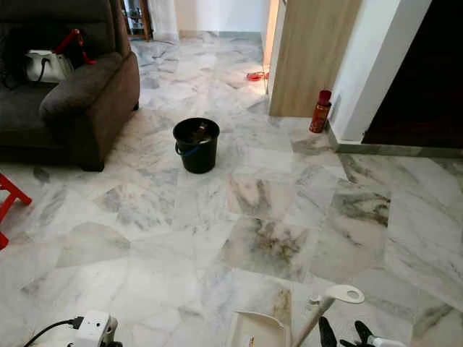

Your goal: Sweep floor

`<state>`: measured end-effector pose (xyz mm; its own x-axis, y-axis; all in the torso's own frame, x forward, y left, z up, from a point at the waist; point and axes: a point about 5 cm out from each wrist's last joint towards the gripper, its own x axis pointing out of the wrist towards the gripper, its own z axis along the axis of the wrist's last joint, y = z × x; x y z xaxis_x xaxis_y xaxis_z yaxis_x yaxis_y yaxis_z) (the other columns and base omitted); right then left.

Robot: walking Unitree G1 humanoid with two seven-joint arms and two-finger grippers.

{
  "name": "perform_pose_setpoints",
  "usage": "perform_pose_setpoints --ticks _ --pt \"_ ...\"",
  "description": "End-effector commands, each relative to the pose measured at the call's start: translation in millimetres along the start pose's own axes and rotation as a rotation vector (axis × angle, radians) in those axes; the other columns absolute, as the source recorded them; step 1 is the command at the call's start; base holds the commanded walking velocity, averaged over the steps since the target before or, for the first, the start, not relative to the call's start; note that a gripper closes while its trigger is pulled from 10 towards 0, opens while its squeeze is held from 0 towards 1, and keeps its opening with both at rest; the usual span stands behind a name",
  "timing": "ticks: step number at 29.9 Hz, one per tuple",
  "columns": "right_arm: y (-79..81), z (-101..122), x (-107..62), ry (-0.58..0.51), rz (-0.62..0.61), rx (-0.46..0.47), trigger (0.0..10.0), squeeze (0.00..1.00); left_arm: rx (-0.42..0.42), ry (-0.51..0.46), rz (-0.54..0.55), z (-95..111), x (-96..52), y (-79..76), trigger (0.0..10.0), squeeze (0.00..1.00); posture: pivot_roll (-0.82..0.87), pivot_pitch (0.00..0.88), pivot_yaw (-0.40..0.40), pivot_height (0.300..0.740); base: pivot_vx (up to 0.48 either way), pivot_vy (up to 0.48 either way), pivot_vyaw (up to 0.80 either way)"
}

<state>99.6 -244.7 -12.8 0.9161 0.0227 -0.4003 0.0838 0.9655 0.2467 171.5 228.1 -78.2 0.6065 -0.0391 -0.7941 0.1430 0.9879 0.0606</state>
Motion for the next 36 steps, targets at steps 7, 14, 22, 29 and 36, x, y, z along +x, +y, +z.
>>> perform_pose_setpoints --ticks 7,14,22,29,36 --pt "-0.3 14.0 2.6 -0.027 0.026 -0.017 10.0 0.00 0.012 0.022 0.010 -2.7 -1.7 5.8 10.0 0.00 -0.07 0.000 -0.004 0.740 0.000 0.000 0.00" --pt "5.0 19.3 12.5 -0.049 0.024 -0.012 10.0 0.00 0.011 0.029 0.009 -3.6 -0.9 2.7 10.0 0.00 -0.06 0.000 -0.007 0.740 0.000 0.000 0.00" --pt "9.2 21.4 17.9 -0.060 0.035 0.002 10.0 0.00 0.008 0.030 0.009 -3.3 0.0 -0.2 10.0 0.00 -0.06 0.000 -0.008 0.740 0.000 0.000 0.00" --pt "12.6 29.7 25.0 -0.092 0.040 0.019 10.0 0.00 0.007 0.026 0.008 -2.3 0.2 -0.1 10.0 0.00 -0.05 0.000 -0.009 0.740 0.000 0.000 0.00" --pt "15.3 33.9 33.0 -0.109 0.013 -0.006 10.0 0.00 0.006 0.027 0.010 -3.0 -0.1 0.3 10.0 0.00 -0.05 0.000 -0.011 0.740 0.000 0.000 0.00"
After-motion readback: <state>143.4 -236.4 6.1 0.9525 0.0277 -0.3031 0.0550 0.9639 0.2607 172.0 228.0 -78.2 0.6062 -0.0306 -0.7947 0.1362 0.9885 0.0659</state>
